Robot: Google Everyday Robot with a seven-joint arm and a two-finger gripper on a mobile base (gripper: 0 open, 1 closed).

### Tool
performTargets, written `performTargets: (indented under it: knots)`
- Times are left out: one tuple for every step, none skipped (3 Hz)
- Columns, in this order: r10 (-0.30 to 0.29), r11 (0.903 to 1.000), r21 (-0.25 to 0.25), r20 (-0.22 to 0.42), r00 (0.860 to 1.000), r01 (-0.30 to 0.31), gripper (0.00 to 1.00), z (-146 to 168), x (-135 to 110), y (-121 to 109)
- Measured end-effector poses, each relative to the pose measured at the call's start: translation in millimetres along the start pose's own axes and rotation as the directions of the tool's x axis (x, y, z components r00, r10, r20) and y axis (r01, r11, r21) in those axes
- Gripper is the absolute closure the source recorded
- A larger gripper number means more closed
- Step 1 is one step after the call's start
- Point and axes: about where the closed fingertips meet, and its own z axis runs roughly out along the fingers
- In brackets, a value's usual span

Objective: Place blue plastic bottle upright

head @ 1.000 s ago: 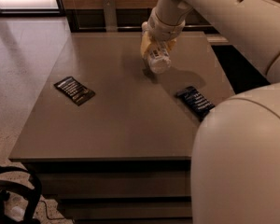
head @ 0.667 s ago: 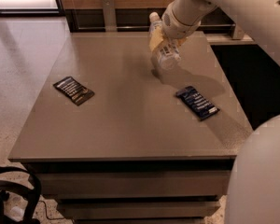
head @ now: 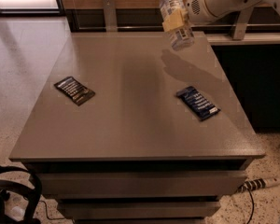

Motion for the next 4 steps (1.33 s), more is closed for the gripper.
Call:
performTargets:
  knots:
    - [-0.141, 0.9863, -0.068, 0.126, 0.982, 0.150, 1.00, -4.8, -27.7, 2.8]
    - [-0.249, 0.9574, -0.103, 0.183, 0.951, 0.270, 1.00, 3.1, -45.5, 13.5]
    - [-0.360, 0.9061, -0.141, 0.241, 0.901, 0.399, 1.00, 15.3, -67.0, 29.9]
    - [-0.360, 0.9061, -0.141, 0.241, 0.901, 0.399, 1.00, 15.3, -67.0, 29.9]
